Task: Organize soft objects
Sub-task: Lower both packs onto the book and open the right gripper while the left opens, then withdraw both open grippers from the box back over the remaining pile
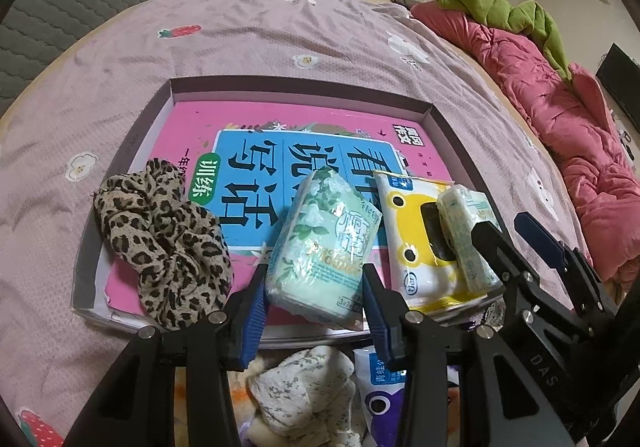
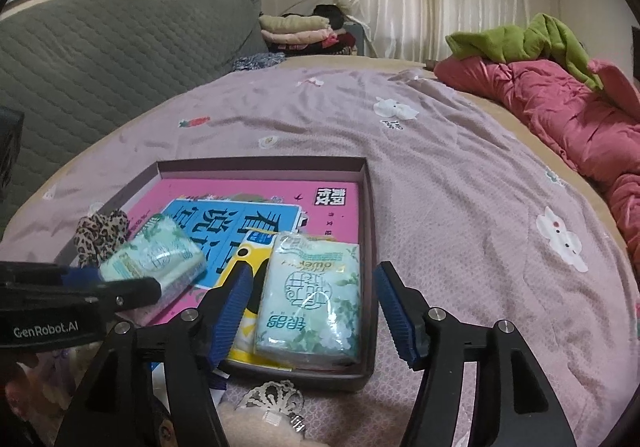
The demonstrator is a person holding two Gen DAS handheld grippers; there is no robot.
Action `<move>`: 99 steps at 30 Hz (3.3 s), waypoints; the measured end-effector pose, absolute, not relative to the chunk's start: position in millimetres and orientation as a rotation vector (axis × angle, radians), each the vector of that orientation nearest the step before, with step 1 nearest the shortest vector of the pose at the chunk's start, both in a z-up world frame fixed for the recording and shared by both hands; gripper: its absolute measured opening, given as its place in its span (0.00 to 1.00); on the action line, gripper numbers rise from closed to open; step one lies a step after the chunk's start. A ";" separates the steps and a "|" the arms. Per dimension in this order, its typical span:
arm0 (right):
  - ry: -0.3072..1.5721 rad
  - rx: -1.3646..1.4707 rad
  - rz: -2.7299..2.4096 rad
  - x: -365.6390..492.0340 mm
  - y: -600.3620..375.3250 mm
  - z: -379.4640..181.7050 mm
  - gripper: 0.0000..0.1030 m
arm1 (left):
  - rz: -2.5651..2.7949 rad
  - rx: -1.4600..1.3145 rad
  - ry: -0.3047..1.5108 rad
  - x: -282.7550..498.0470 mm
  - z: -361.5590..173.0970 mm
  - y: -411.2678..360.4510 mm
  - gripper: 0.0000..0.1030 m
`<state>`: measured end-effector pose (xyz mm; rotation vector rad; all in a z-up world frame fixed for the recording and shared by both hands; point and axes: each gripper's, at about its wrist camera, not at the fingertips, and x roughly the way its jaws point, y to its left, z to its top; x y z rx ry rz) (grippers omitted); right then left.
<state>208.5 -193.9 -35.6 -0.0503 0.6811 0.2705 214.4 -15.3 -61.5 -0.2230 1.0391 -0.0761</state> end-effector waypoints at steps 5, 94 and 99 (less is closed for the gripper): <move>0.680 -0.044 0.266 209.0 -194.5 -34.7 0.63 | -0.061 -0.203 1.044 214.5 -62.9 -17.0 0.45; 0.467 -0.062 0.231 121.4 -214.2 10.5 0.73 | 0.027 -0.221 0.879 111.4 5.9 52.7 0.57; 0.462 -0.073 0.206 109.0 -212.3 13.9 0.73 | 0.018 -0.226 0.859 104.6 15.5 54.8 0.57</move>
